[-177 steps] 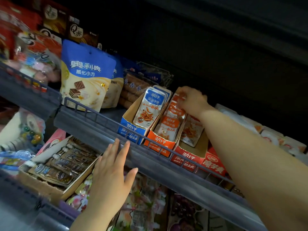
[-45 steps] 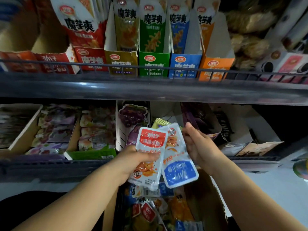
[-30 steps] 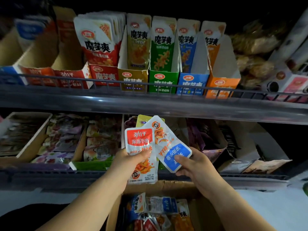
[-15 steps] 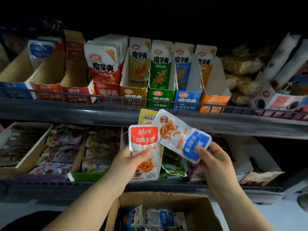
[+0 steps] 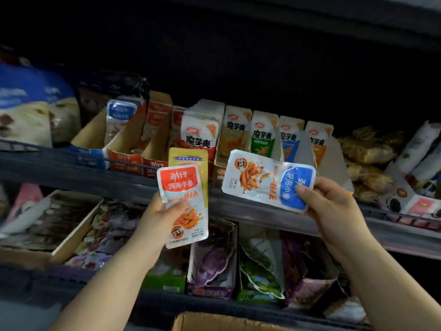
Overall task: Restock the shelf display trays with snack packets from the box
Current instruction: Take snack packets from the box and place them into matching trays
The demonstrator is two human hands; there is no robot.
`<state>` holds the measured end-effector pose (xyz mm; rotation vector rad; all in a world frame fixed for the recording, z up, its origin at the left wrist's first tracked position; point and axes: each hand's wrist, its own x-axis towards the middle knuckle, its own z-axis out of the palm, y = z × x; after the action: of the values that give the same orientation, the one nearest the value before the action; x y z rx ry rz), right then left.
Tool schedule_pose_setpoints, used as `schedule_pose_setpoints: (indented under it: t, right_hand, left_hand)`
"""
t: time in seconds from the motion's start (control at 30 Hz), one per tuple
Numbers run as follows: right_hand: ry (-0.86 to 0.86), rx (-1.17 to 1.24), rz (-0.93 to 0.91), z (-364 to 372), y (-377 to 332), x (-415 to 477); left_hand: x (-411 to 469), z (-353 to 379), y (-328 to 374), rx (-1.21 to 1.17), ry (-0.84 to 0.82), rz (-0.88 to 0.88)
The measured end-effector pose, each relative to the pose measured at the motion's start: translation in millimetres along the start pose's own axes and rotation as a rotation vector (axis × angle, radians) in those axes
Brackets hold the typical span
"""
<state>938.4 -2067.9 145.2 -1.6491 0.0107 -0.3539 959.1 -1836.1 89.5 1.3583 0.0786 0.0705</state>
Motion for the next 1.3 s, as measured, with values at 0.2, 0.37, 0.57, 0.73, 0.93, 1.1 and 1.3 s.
schedule_pose_setpoints:
  t: [0.2,0.37,0.57,0.73,0.93,1.1,1.3]
  right_hand:
    - [-0.174,-0.147,-0.12,83,-39,29]
    - [-0.249,-0.278,-0.226,162,-67,49]
    - [-0.266,-0.44,-0.359,254,-79,81]
    - [-0.246,-0.582,-0.393,303,-79,114]
    - [-0.273,-0.815,-0.404,337,-75,146]
    - [-0.349,-0.97,-0.389,358,-65,154]
    - [-0.434,-1.05,-0.421,376,-53,155]
  left_hand:
    - [17,-80,7,0.097,0.212,0.065]
    - [19,-131,-12,0.117,0.273,-0.016]
    - [40,-156,-16,0.073,0.352,-0.022]
    - [41,-160,-13,0.084,0.313,0.004]
    - [43,-173,-10,0.048,0.379,0.035]
    - [43,-171,-7,0.004,0.392,0.018]
    - [46,-179,-8,-0.123,0.411,-0.032]
